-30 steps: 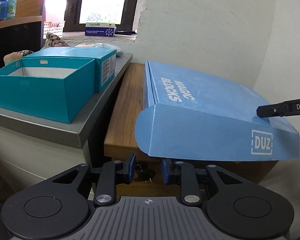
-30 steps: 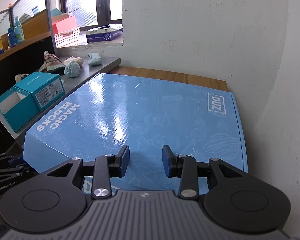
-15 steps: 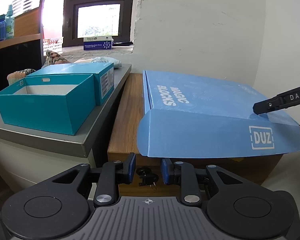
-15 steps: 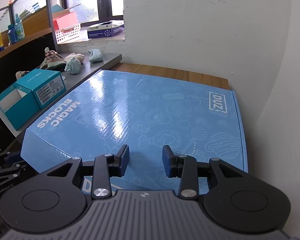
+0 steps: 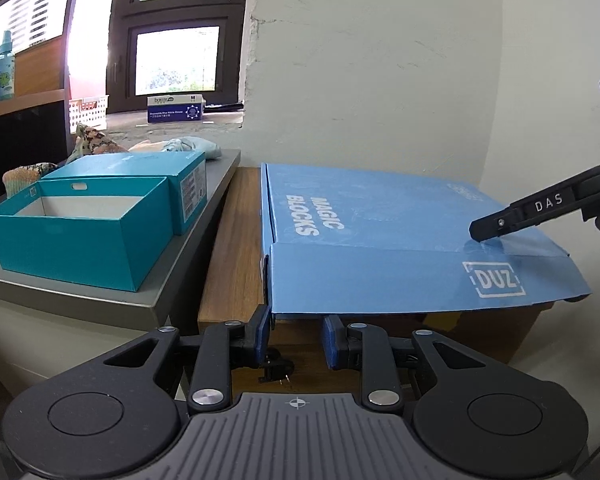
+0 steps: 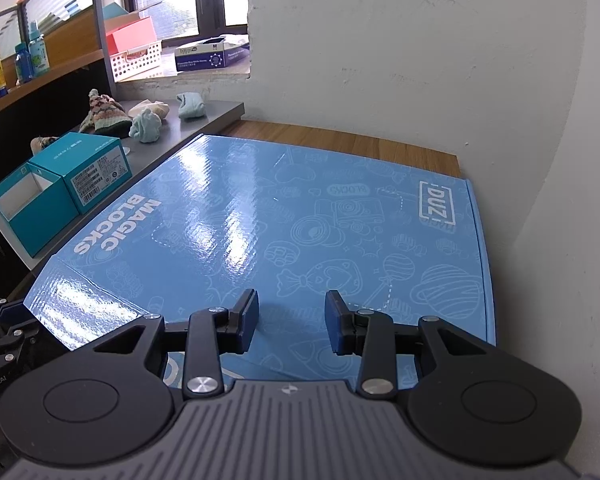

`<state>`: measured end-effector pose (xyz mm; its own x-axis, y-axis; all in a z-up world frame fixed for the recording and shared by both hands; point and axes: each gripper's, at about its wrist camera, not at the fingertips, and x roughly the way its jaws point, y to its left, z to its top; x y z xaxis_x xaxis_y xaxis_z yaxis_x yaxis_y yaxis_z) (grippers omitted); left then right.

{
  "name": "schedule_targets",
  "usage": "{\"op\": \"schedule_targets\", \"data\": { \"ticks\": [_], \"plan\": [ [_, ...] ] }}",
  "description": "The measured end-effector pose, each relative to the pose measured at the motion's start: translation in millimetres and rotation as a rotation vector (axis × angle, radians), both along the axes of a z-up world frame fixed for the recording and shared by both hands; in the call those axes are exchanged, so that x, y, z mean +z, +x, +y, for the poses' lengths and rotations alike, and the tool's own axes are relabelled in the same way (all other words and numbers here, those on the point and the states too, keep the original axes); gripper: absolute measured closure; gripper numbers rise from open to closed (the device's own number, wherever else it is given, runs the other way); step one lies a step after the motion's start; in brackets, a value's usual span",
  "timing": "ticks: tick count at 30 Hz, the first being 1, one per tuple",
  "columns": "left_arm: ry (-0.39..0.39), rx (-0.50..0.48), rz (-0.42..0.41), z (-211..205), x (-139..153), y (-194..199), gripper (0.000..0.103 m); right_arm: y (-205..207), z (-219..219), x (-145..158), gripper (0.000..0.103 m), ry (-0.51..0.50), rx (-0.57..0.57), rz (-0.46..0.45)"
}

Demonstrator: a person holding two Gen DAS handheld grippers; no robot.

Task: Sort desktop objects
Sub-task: 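Press the closed lid flat with the right gripper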

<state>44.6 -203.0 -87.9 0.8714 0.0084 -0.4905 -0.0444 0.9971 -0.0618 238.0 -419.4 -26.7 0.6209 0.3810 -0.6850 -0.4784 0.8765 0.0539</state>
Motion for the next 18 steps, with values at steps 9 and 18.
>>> {"op": "schedule_targets", "data": {
  "ticks": [9,18],
  "plan": [
    [-0.08,-0.014,0.076,13,-9,4,0.067,-4,0,-4,0.059,-0.001,0.0,-0.02],
    [-0.1,-0.03,0.096,19,14,0,0.067,-7,-4,-6,0.059,0.021,0.0,-0.038]
  ]
}}
